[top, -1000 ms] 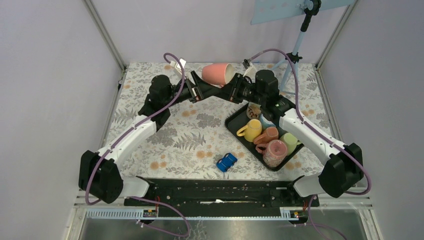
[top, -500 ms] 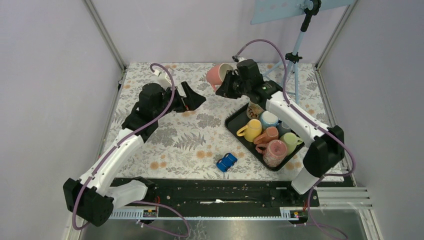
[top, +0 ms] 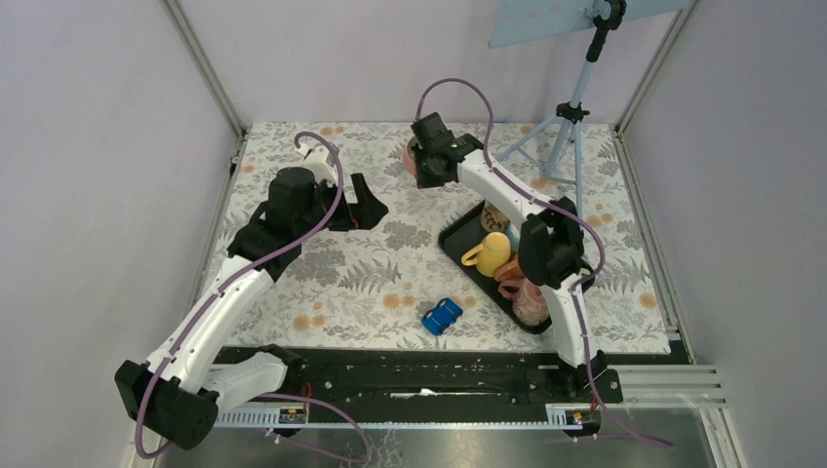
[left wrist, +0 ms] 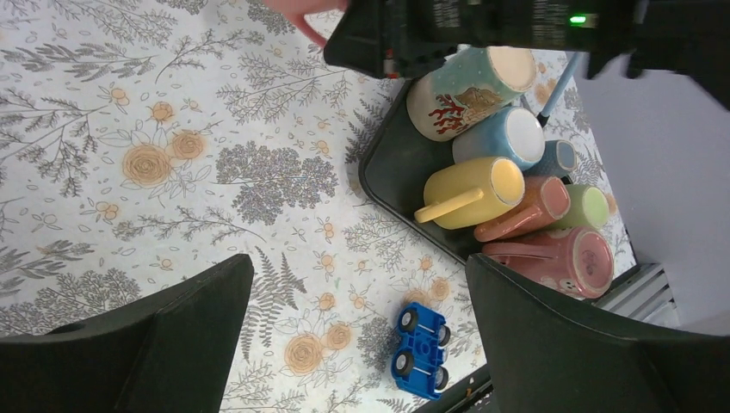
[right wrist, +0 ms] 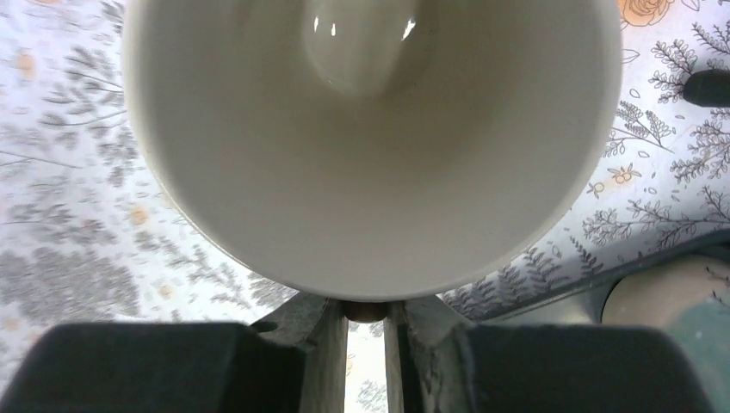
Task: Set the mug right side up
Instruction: Place the cup at the center of the board.
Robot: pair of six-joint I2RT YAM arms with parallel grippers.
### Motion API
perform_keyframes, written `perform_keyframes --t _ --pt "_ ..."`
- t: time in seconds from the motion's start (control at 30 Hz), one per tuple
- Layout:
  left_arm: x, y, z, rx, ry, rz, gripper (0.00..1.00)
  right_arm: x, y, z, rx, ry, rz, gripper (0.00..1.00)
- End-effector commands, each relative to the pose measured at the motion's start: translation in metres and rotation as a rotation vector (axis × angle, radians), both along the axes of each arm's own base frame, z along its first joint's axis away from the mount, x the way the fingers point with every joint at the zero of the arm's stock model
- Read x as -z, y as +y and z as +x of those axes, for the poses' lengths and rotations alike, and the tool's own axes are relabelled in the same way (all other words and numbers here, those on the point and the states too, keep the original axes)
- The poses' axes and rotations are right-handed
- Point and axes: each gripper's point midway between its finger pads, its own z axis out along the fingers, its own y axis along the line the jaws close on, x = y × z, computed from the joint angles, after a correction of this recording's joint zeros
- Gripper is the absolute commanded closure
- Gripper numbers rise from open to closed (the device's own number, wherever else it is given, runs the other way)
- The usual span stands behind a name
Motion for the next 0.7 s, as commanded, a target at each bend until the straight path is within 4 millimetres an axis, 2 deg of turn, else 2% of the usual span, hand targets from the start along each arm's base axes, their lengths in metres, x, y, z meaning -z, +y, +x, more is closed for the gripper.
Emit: perform_keyframes --t 0.0,0.2,0.67 --pt "-0.035 0.005 0.000 0.011 -0.102 0.016 0.01 -0.014 0.003 0.029 -0.009 -0.105 -0.079 1.00" --pt "-0.035 0.005 -0.003 0.023 -0.098 0.015 0.01 0.015 0.007 0.036 -0.023 -0.074 -0.116 1.00" --pt "-0.024 0.000 -0.004 0.046 -0.073 0.013 0.01 0.045 -0.002 0.025 -0.021 0.014 -0.171 1.00"
